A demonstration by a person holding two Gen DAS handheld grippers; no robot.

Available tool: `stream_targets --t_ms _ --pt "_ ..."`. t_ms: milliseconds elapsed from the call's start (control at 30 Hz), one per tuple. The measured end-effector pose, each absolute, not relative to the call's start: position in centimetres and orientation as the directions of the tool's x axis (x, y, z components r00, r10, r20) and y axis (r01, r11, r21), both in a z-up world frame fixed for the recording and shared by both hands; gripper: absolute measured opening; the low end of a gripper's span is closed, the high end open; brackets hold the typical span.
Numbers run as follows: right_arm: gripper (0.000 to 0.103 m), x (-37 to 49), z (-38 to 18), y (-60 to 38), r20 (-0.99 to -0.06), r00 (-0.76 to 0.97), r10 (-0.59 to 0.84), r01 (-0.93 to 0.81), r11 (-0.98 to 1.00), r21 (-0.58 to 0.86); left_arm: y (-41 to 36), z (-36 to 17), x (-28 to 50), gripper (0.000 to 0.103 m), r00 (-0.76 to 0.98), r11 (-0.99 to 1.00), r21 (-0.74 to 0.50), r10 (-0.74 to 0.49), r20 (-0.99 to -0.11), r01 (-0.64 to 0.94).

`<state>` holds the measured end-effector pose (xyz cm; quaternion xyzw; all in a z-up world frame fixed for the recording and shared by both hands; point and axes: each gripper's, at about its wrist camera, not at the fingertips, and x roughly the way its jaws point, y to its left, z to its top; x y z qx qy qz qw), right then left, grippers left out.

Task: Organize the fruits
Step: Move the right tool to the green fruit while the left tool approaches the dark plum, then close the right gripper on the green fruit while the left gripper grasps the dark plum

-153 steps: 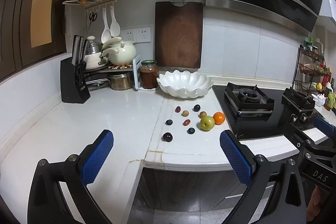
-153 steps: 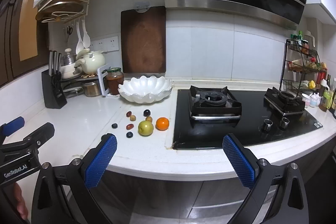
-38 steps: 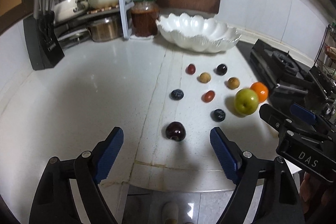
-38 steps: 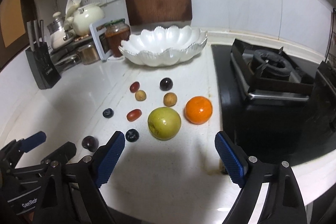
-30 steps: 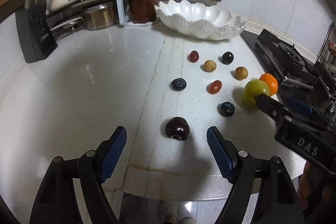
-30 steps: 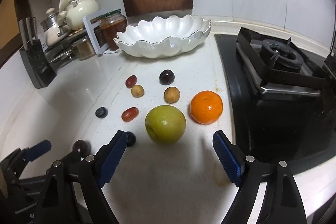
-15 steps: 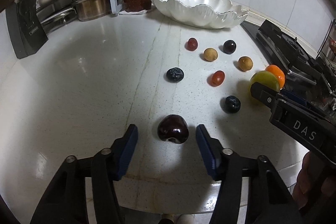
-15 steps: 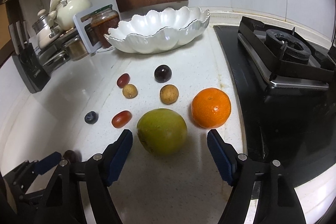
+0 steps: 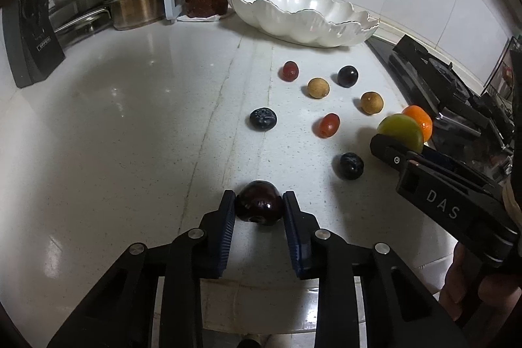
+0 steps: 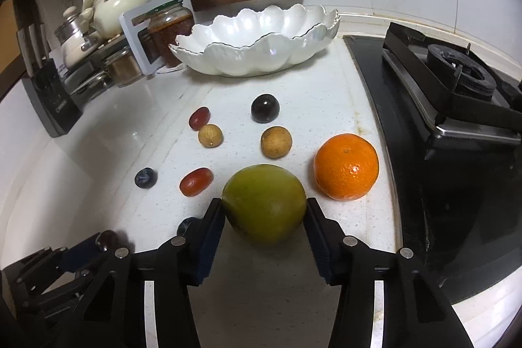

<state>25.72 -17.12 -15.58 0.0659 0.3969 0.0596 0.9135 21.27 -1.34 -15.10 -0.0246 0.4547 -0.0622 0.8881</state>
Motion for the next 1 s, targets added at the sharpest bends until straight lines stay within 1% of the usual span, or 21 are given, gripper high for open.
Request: stream_targets --t_ms 133,300,633,733,833,1000 --pt "0.050 25.5 -15.5 -16.8 -0.719 0.680 0.148 -0.063 0.988 0.144 -1.3 -15.1 21.4 0.029 0.582 0.989 -0.103 -0.147 -0.800 0.108" --pt "0.050 25.0 -15.3 -17.0 -0.716 0.684 0.139 -0.065 0.989 0.131 -1.1 -14.7 21.5 0.029 0.589 0.991 -0.105 -0.135 -0.797 0.085" --pt "0.050 24.0 -13.5 -18.1 -0.693 0.685 0.222 -0.166 0.975 0.149 -2.4 -11.9 20.5 0.029 0.651 0.996 -0.087 -0.081 -0.754 0.022" --pt "0.050 23.8 -12.4 -18.6 -0.676 0.697 0.238 -0.188 0.971 0.148 -2.6 -11.0 20.3 0.029 0.663 0.994 -0.112 -0.094 -0.743 0.016" --pt "0.050 23.7 -11.4 -19.3 -0.658 0.710 0.249 -0.197 0.968 0.154 -2.8 -10.2 20.5 0.029 0.661 0.987 -0.158 -0.134 -0.738 0.023" --pt "0.050 23.4 -9.8 -20.1 -0.629 0.733 0.259 -0.214 0.966 0.148 -3.2 -8.4 20.6 0.029 0.696 0.986 -0.163 -0.130 -0.706 0.019"
